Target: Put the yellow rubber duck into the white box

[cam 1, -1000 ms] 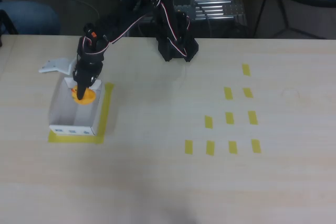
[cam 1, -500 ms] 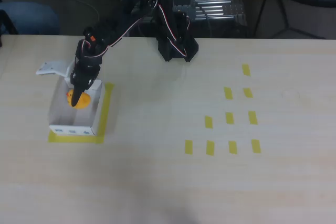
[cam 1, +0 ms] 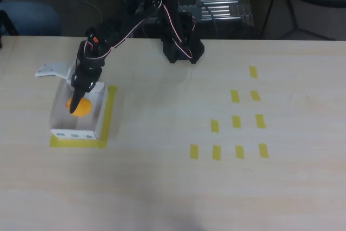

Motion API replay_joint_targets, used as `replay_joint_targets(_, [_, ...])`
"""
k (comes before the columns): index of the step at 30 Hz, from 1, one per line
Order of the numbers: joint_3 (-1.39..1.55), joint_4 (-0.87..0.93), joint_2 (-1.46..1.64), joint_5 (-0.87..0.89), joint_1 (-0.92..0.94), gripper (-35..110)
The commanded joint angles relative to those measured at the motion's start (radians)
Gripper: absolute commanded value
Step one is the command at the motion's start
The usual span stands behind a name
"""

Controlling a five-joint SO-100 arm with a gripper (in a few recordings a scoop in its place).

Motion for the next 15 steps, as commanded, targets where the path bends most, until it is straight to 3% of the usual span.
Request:
replay_joint_targets(1, [0.009,-0.029,0.021,-0.032,0.028,41])
replay_joint_targets(9, [-0.018,-0.015,0.041,-0.014,0.006,55])
replay_joint_targets(15, [-0.316,0.291,0.112,0.199,-0.13,50])
